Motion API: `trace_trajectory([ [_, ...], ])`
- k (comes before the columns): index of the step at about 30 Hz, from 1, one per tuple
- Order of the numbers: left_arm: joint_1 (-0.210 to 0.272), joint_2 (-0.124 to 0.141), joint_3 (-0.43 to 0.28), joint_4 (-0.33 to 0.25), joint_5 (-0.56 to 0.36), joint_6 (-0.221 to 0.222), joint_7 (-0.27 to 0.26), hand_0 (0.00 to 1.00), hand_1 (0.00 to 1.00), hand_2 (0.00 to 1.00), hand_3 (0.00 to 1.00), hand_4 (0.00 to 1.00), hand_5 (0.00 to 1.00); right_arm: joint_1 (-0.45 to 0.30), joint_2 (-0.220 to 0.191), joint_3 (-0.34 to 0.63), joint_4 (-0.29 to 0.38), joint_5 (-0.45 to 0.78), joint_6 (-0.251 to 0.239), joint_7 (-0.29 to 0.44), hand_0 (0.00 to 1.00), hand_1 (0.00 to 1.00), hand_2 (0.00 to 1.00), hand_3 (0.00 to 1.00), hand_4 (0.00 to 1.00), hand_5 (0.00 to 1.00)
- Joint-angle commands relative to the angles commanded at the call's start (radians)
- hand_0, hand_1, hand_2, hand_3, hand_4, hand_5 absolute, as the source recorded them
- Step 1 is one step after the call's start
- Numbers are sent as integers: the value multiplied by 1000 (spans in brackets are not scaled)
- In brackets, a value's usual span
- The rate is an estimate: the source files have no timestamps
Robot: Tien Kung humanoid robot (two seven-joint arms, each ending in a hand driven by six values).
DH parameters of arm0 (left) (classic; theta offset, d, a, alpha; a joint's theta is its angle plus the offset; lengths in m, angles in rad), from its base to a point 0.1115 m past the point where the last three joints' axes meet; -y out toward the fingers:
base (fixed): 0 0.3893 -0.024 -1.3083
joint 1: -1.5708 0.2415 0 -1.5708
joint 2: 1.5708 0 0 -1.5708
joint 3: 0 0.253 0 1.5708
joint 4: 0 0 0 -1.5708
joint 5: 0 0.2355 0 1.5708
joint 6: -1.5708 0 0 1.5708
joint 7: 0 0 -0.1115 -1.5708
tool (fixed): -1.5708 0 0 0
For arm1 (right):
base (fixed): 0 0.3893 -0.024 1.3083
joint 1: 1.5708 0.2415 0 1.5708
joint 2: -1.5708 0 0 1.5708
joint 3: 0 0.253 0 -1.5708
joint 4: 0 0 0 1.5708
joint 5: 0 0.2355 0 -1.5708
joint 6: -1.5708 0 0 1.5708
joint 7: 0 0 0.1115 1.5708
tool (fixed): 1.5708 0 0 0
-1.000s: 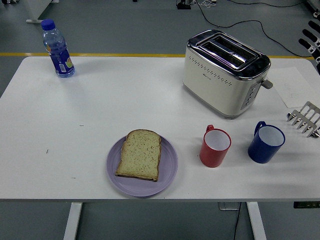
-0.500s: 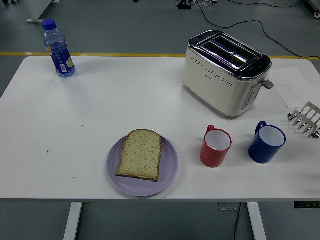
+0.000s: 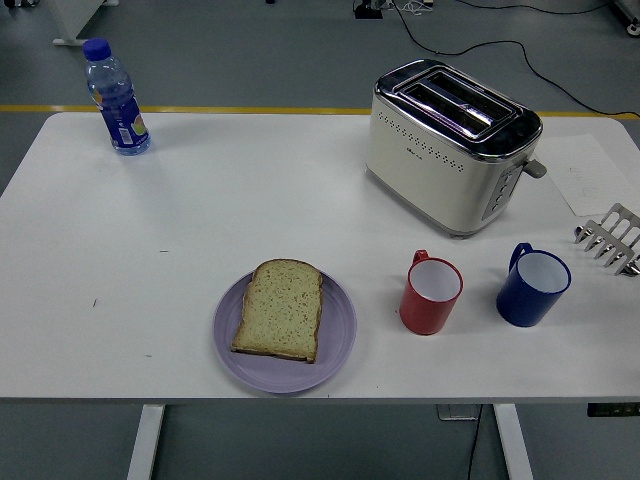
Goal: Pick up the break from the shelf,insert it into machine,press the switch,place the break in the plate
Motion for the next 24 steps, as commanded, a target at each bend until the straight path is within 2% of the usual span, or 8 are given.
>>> trace_trajectory([
  [4,1,1,-5,0,10,-2,0,685,693,675,566,278,830,-15,73,50,-19,-12,3,5,829,775,762,727,531,352],
  [5,1,1,-4,0,8,-2,-1,685,693,675,565,278,830,-17,102,71,-31,-10,8,7,827,770,756,720,532,353],
  [7,2,2,-4,0,8,-2,-2,685,693,675,565,278,830,-18,120,82,-38,-8,11,8,827,770,756,720,532,353],
  [8,2,1,-5,0,10,-2,-2,685,693,675,565,278,830,-19,151,102,-49,0,18,11,827,770,756,720,532,353],
  [11,2,1,-7,0,17,-3,-1,685,692,675,565,278,831,-20,189,117,-63,-1,22,17,820,767,754,715,533,358],
  [15,2,0,-13,0,33,-6,1,685,692,675,565,278,831,-19,209,126,-77,-10,24,21,820,767,754,715,533,358],
  [24,3,2,1,0,13,-5,-4,685,692,675,565,279,833,-18,214,146,-83,-18,19,20,811,765,753,712,534,359],
])
